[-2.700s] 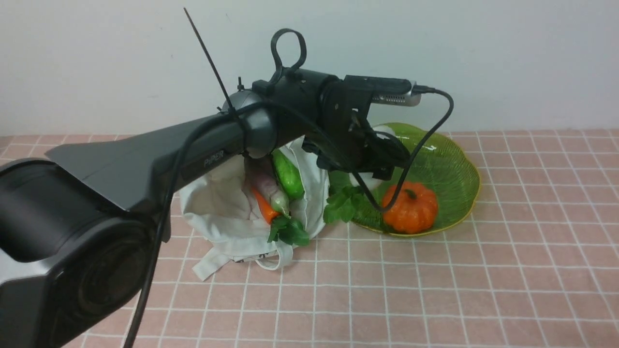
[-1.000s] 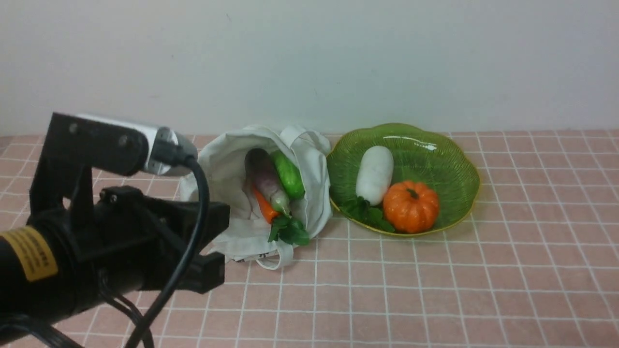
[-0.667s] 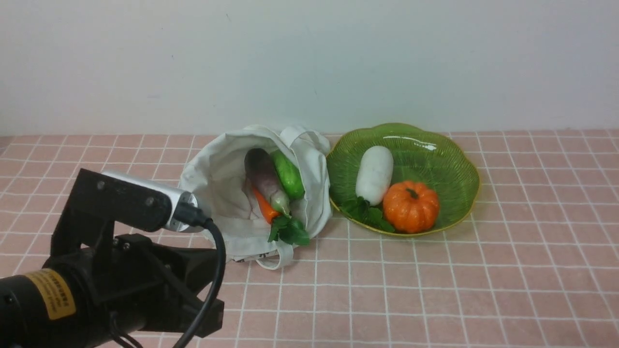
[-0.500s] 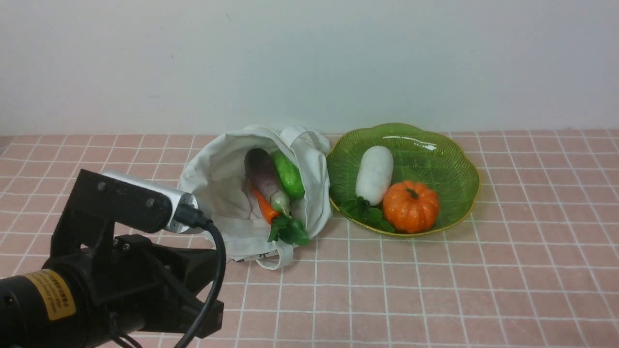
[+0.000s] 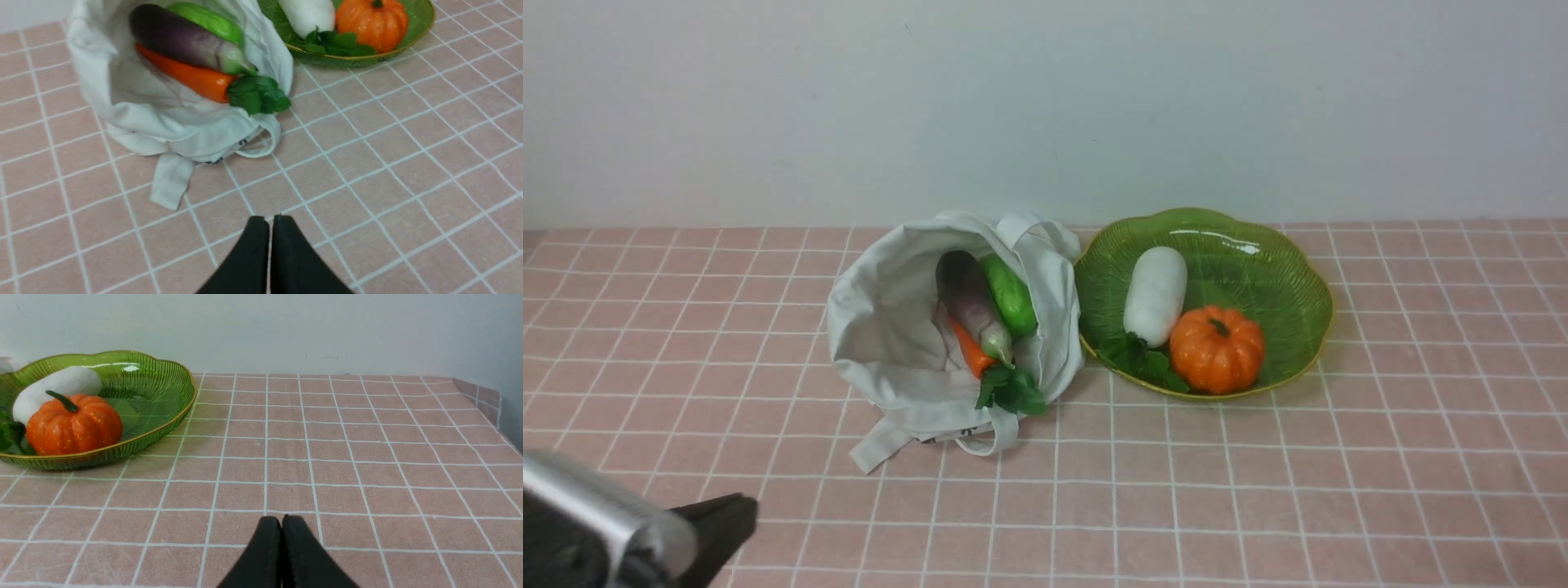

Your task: Take vegetables from bag on pink coffee tablecloth place on plate.

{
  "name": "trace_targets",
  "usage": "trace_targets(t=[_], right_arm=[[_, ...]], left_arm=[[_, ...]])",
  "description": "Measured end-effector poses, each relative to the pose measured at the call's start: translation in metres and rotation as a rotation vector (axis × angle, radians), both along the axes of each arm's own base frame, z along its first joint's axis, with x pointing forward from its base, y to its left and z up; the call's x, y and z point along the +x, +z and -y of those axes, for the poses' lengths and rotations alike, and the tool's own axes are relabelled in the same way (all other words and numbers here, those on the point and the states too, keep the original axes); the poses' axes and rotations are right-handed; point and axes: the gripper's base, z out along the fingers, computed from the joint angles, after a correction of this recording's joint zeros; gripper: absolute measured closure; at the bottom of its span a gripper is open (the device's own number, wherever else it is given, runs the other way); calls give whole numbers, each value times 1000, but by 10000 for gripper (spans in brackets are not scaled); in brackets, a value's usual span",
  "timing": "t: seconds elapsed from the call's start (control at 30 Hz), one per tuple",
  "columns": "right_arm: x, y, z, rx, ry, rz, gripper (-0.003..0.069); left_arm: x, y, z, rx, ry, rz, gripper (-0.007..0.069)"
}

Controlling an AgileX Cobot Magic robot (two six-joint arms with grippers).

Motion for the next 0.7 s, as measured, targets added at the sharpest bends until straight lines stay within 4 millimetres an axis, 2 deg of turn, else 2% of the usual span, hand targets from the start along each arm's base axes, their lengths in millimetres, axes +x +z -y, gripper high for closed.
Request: trace_targets(t=[0.17, 0.33, 0.5, 0.7], right_arm=[[0, 0, 0, 0, 0, 0, 673], [0, 0, 0, 0, 0, 0, 673], [0, 0, 0, 0, 0, 0, 673], [0, 0, 0, 0, 0, 0, 673]], left_arm=[[-21, -26, -24, -6, 181, 110, 629], [-30, -52, -35, 18, 321, 157, 629], [-33, -57, -38, 35, 352, 189, 629], [-35, -63, -39, 92, 352, 126, 629]])
